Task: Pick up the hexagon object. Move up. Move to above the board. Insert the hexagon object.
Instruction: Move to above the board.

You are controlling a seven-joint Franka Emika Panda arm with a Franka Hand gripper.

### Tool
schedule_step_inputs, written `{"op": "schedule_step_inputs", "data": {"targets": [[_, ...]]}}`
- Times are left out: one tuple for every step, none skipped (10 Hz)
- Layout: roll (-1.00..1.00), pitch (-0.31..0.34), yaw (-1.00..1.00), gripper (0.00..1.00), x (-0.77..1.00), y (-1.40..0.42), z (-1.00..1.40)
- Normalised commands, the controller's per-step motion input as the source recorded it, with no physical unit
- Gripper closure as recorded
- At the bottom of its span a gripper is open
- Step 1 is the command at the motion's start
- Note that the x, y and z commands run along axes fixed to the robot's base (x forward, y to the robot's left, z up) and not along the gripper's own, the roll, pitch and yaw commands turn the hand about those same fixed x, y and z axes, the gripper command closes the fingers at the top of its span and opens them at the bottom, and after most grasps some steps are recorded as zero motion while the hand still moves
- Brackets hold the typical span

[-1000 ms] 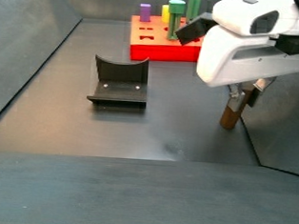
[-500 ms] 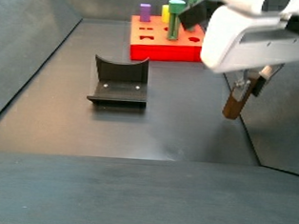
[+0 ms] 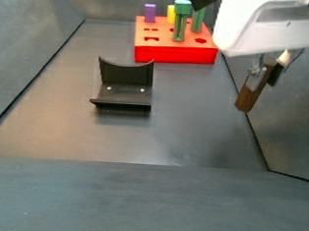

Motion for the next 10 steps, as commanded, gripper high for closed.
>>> {"op": "schedule_step_inputs", "data": {"targets": [[0.0,0.032,-0.14,1.0,-0.21,-0.26,1.0],[0.03,0.021,-0.09,1.0,-0.2,-0.24,1.0],[0.06,0.031,-0.04,1.0,-0.18,-0.21,1.0],[0.09,0.039,-0.02,1.0,-0.17,-0.2,1.0],[0.12,0.039,0.01,1.0,-0.16,-0.18,1.0],[0.12,0.036,0.01,1.0,-0.16,-0.18,1.0],[0.12,0.028,0.02,1.0,-0.15,-0.16,1.0],[0.12,0.027,0.02,1.0,-0.14,-0.15,1.0],[0.11,0.025,0.02,1.0,-0.13,-0.13,1.0],[0.1,0.032,0.02,1.0,-0.13,-0.12,1.0]]}}
